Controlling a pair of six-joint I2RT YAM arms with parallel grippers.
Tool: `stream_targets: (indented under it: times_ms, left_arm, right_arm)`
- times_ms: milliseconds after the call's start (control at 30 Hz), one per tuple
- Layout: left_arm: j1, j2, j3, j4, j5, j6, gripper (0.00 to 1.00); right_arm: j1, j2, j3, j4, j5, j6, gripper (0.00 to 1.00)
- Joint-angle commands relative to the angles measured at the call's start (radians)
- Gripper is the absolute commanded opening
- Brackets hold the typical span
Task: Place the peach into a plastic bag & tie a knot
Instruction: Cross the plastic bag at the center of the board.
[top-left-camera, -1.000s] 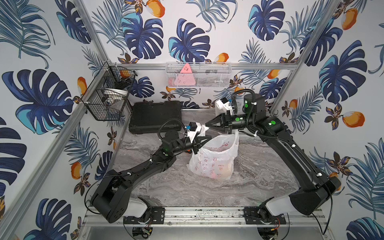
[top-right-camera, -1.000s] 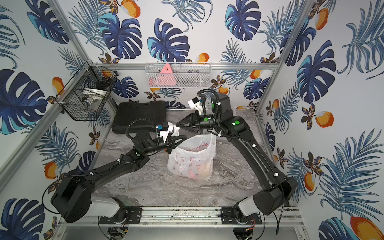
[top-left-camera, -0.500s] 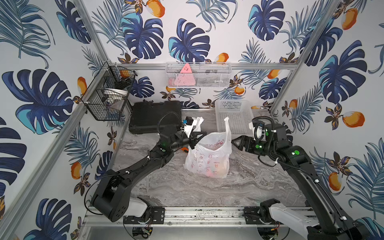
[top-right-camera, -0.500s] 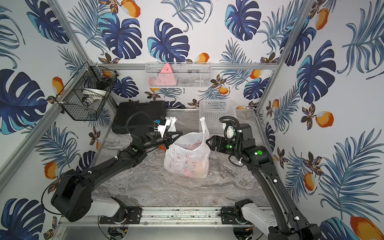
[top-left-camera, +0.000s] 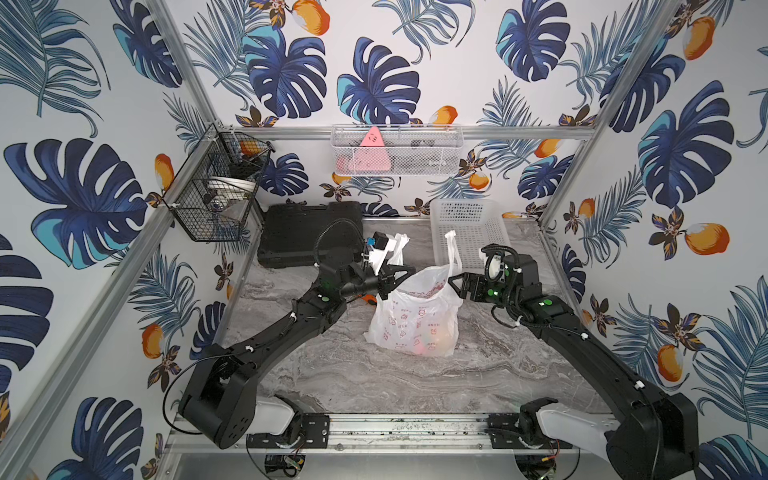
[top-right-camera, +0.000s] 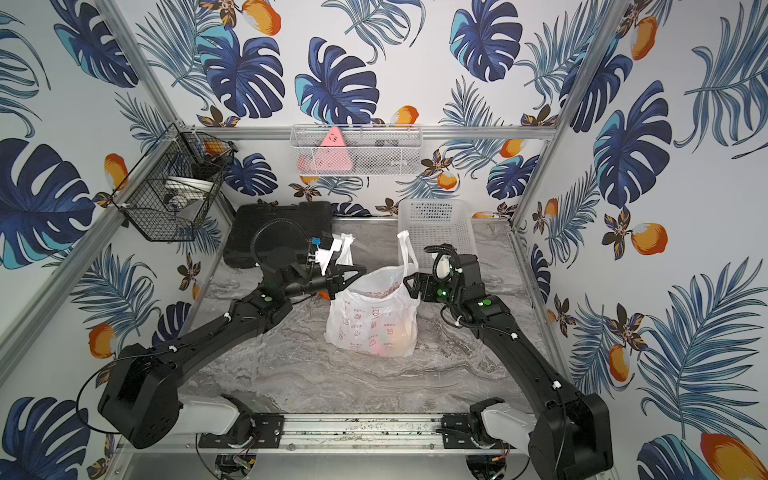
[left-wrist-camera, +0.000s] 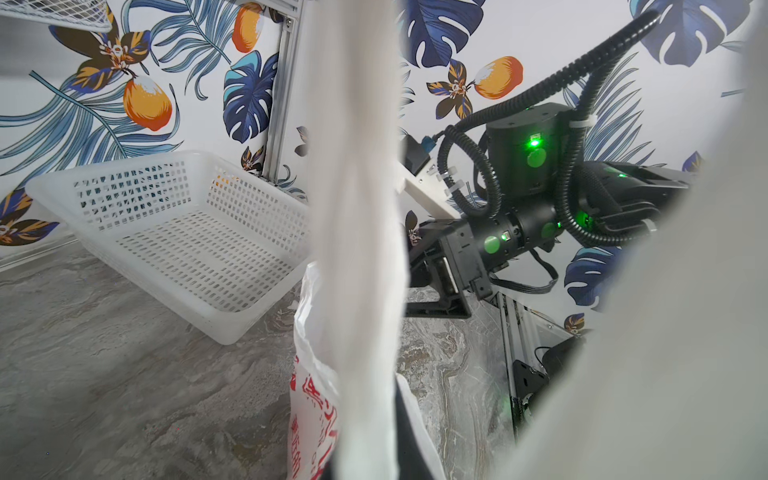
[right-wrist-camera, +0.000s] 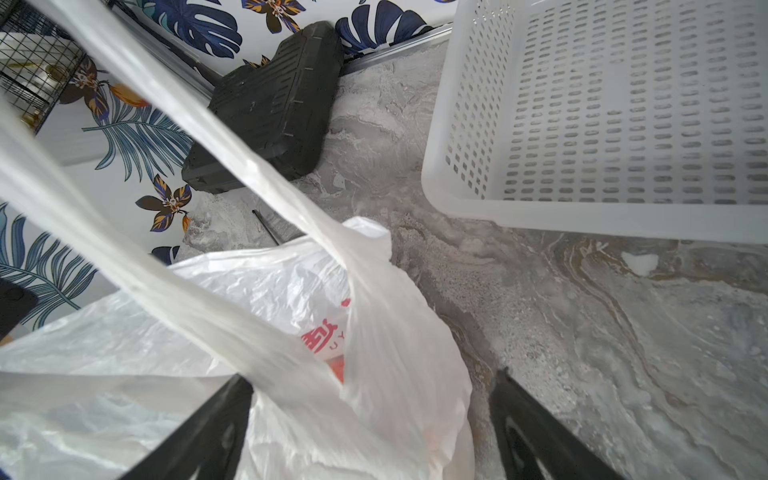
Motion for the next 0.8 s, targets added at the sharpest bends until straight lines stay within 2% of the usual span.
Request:
stream_targets:
  times_ms: [0,267,467,600,767]
  left_arm:
    - [0.001,-0.008,0.014,-0.015,0.035,-0.005,0.0]
    - [0.002,-0.015,0.02,-0.057,0.04,0.011,0.0]
    - [0.002,-0.025,0.017,-0.072,0.041,0.015,0.0]
    - [0.005,-0.034,0.023,-0.101,0.035,0.028,0.0]
    - [0.012,-0.036,0.026,-0.113,0.045,0.002,0.0]
  right_arm:
    - [0.01,0.015,-0.015,0.152,0.009,-0.052,0.87]
    - [0.084,0.03,-0.059,0.272,-0.019,-0.133,0.85]
    - [0.091,0.051,-0.028,0.254,0.01,-0.177,0.83]
    - [0.087,0.06,-0.022,0.22,0.028,-0.19,0.67]
    - [0.083,0.053,-0.07,0.321,0.016,-0.163,0.29]
